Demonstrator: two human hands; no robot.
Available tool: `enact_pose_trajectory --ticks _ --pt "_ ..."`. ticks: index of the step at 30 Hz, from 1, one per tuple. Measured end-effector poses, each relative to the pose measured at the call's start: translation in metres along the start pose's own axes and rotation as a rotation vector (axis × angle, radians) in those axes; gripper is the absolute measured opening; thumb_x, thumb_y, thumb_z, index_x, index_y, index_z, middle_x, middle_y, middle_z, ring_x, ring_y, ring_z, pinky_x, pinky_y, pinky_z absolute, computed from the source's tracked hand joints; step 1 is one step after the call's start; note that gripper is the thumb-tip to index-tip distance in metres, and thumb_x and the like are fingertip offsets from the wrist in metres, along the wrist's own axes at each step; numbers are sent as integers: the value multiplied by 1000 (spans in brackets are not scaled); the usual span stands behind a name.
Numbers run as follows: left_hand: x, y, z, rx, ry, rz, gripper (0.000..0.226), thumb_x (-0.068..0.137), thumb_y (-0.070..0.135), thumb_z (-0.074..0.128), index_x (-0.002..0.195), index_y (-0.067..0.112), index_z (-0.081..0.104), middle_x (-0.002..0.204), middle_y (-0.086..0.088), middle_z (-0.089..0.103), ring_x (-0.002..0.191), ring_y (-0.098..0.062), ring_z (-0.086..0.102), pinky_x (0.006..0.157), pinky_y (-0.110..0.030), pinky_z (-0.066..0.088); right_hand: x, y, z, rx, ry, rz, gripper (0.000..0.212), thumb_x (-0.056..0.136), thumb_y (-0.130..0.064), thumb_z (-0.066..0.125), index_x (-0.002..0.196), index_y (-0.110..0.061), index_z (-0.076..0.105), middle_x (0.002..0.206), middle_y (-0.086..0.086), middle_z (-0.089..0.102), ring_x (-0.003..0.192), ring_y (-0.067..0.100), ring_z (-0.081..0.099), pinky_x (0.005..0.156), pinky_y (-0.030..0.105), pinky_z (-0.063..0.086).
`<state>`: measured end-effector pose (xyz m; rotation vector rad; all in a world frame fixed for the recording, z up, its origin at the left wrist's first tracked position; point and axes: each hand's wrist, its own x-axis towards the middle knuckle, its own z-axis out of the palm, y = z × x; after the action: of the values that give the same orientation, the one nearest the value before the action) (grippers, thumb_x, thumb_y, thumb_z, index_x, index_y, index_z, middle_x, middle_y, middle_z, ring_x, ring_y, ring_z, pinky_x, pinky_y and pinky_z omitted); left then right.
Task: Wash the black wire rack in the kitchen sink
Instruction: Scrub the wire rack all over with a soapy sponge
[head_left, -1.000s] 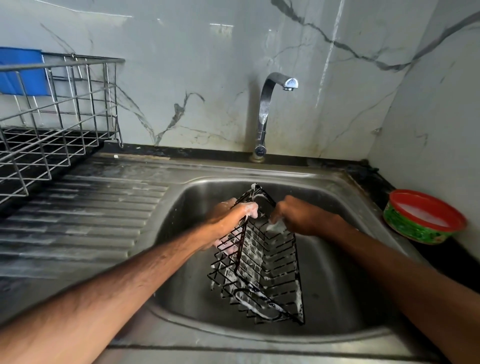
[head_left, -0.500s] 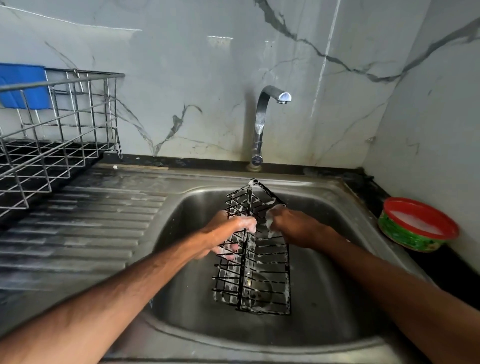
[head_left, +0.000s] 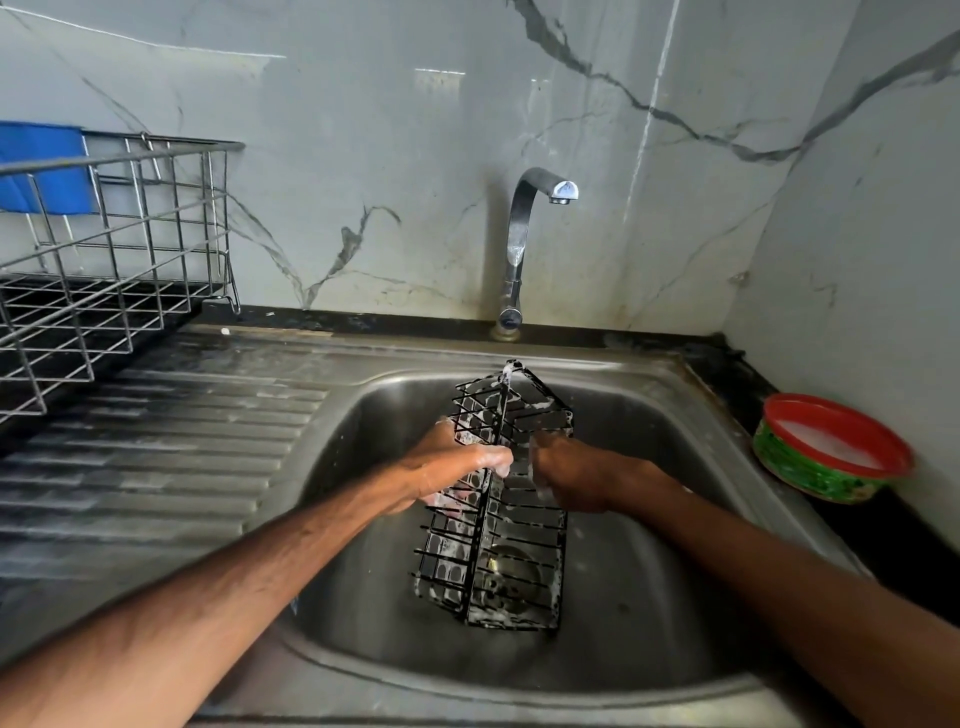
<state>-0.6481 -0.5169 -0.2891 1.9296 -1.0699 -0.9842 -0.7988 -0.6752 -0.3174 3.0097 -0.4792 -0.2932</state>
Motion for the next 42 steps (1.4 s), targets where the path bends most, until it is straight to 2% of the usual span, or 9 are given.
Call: enact_pose_trajectory --ticks 3,5,9,14,22,26,30,37,42 --pt "2 -2 -2 33 4 -1 132 60 58 75 160 8 5 165 -12 21 139 -26 39 105 -54 51 -1 -6 1 66 1 17 35 81 1 61 60 -19 40 80 7 46 82 33 55 67 32 38" --pt "1 -1 -2 42 -3 -24 124 67 53 76 160 8 7 164 -13 23 135 -26 43 103 -54 52 -1 -9 4 96 -21 24 22 75 5 62 67 -14 53 84 9 58 86 30 62 69 33 48" --pt "-9 7 -1 96 -58 -23 28 91 34 70 113 22 57 166 -12 22 142 -29 40 107 -58 48 -7 1 -8 174 44 25 22 75 6 66 93 -5 73 97 13 71 94 26 67 81 39 55" --pt "-4 3 -3 161 -48 0 101 91 45 70 160 3 9 171 -11 2 142 -23 36 98 -45 52 -6 20 -24 117 277 233 16 90 -6 61 104 -3 67 109 18 67 102 34 67 80 38 52" --pt "-7 4 -4 142 -44 32 112 90 40 73 160 0 -4 169 -15 10 137 -22 39 88 -40 52 -2 3 -10 20 250 235 24 82 4 62 104 -4 68 104 18 67 98 36 68 80 41 56" --pt "-4 2 -3 131 -42 38 120 90 44 72 159 2 -16 171 -12 8 107 -6 47 72 -32 50 -5 -34 7 93 38 116 27 85 -2 66 111 -7 67 112 14 65 104 30 64 78 30 46" --pt "-2 -1 -6 131 -60 16 126 88 48 74 158 4 -21 171 -12 1 141 -23 40 82 -37 51 -7 -54 16 97 -187 -54 36 76 0 76 110 -12 75 110 7 72 103 23 67 78 25 48" --pt "-2 3 -5 150 -91 11 133 80 44 78 157 5 -24 171 -10 2 119 -16 47 84 -40 53 2 0 -12 -151 296 202 23 92 0 60 114 -3 64 118 17 62 110 33 62 85 39 56" --pt "1 3 -3 152 -85 20 126 86 41 75 158 5 -22 171 -11 0 113 -11 48 81 -36 53 0 -18 -2 -306 245 186 27 98 -3 53 125 -9 55 126 15 57 115 31 56 88 39 50"
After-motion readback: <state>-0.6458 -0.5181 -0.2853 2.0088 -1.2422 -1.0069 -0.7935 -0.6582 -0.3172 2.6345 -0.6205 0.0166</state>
